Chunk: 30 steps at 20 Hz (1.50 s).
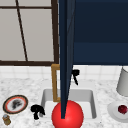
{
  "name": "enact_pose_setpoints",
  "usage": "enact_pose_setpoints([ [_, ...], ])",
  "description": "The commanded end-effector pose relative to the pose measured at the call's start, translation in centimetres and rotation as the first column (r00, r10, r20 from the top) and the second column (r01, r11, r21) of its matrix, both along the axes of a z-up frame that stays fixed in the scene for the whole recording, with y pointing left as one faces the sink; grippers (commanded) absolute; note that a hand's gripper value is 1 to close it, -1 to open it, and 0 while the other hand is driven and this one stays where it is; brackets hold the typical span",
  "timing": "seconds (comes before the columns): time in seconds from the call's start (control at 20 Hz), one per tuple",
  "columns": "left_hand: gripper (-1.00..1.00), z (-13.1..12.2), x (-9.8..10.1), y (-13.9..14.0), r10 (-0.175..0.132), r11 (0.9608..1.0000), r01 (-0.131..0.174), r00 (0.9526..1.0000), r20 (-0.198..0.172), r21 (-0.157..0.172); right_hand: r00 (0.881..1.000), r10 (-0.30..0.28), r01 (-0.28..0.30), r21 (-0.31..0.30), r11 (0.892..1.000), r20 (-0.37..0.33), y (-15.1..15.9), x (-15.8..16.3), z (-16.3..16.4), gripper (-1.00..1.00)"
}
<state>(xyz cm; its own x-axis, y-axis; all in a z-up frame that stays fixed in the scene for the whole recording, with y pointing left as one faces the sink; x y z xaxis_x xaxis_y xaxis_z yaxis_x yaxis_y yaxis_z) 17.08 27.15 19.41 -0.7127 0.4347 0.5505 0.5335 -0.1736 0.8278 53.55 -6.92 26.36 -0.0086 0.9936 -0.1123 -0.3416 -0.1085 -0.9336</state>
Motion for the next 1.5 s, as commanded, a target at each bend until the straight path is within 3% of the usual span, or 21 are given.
enact_pose_setpoints([
  [0.0, 0.0, 0.0, 0.0, 0.0, 0.0, 1.0, 0.0, 1.0, 0.0, 0.0, 0.994, 0.0, -0.002, -0.022, 1.0, -0.114, 0.4, 1.8, -0.8, -1.0],
  [0.3, 0.0, 0.0, 0.0, 0.0, 0.0, 1.0, 0.0, 1.0, 0.0, 0.0, 0.969, -0.021, 0.015, -0.027, 1.0, -0.246, 1.1, 4.9, -2.4, -1.0],
  [0.5, 0.0, 0.0, 0.0, 0.0, 0.0, 1.0, 0.0, 1.0, 0.0, 0.0, 0.964, -0.036, 0.023, -0.052, 0.998, -0.263, 1.6, 6.4, -2.5, -1.0],
  [0.7, 0.0, 0.0, 0.0, 0.0, 0.0, 1.0, 0.0, 1.0, 0.0, 0.0, 0.942, -0.05, 0.032, -0.061, 0.998, -0.331, 1.8, 8.7, -3.3, -1.0],
  [0.85, 0.0, 0.0, 0.0, 0.0, 0.0, 1.0, 0.0, 1.0, 0.0, 0.0, 0.918, -0.058, 0.035, -0.066, 0.997, -0.393, 1.6, 10.0, -4.1, -1.0],
  [1.0, 0.0, 0.0, 0.0, 0.0, 0.0, 1.0, 0.0, 1.0, 0.0, 0.0, 0.905, -0.051, 0.023, -0.071, 0.997, -0.421, 1.5, 11.2, -5.0, -1.0],
  [1.05, 0.0, 0.0, 0.0, 0.0, 0.0, 1.0, 0.0, 1.0, 0.0, 0.0, 0.907, -0.038, 0.013, -0.064, 0.998, -0.419, 1.0, 11.4, -5.7, 1.0],
  [1.15, 0.0, 0.0, 0.0, 0.0, 0.0, 1.0, 0.0, 1.0, 0.0, 0.0, 0.918, -0.014, 0.001, -0.034, 0.999, -0.395, -0.2, 11.5, -6.2, 1.0],
  [1.2, 0.0, 0.0, 0.0, 0.0, 0.0, 1.0, 0.0, 1.0, 0.0, 0.0, 0.935, -0.003, 0.002, -0.005, 1.0, -0.354, -0.9, 11.3, -6.7, 1.0],
  [1.35, 0.0, 0.0, 0.0, 0.0, 0.0, 1.0, 0.0, 1.0, 0.0, 0.0, 0.937, 0.021, -0.011, 0.031, 0.999, -0.349, -1.8, 11.6, -7.7, 1.0],
  [1.45, 0.0, 0.0, 0.0, 0.0, 0.0, 1.0, 0.0, 1.0, 0.0, 0.0, 0.951, 0.035, -0.009, 0.086, 0.996, -0.306, -2.5, 11.8, -7.8, 1.0],
])
